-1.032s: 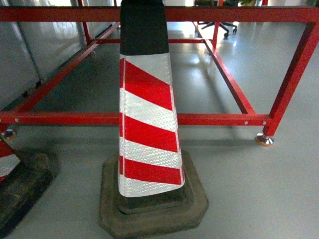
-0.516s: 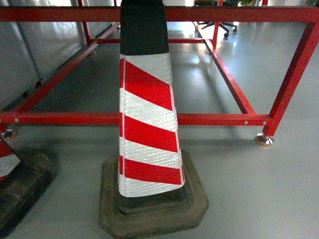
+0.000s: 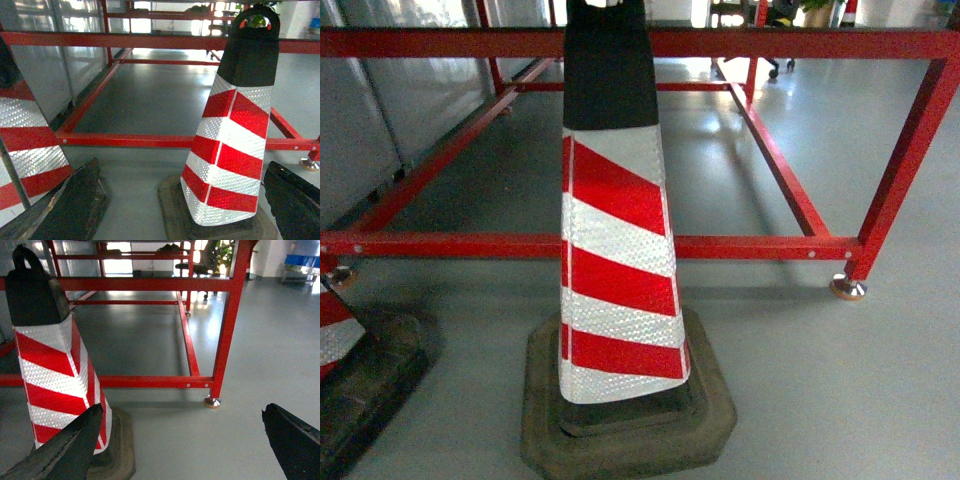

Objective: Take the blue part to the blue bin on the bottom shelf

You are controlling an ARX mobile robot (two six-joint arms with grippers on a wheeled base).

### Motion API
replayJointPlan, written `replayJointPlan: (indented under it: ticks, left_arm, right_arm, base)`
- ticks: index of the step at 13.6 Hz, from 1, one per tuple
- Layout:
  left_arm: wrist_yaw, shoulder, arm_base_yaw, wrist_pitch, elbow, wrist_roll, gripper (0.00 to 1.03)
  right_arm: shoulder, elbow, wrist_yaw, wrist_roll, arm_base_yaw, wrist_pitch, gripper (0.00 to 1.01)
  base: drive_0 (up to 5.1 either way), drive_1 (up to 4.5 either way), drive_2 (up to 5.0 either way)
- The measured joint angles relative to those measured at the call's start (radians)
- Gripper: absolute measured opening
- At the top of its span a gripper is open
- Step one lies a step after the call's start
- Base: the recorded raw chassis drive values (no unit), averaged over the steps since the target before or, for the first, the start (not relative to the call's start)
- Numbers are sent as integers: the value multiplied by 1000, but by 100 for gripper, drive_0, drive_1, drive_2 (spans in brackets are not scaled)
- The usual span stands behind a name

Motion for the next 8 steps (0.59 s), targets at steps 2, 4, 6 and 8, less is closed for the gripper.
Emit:
replayJointPlan:
  ticks: [2, 4, 6, 8]
  left_arm:
    - [5, 0, 0, 0, 0, 3, 98]
    - [2, 0, 0, -1, 0, 3, 98]
    - [3, 0, 0, -1, 0, 3, 98]
    - [1, 0, 0, 1, 0, 3, 98]
  right_arm:
    - [0, 0, 0, -1, 0, 0, 98]
    - [0, 0, 0, 0, 0, 0, 98]
    - [0, 0, 1, 1, 0, 1, 98]
    - [0, 0, -1, -2, 0, -1, 98]
  base:
    - [0, 0, 0]
    - [0, 0, 0]
    - [0, 0, 0]
    - [0, 0, 0]
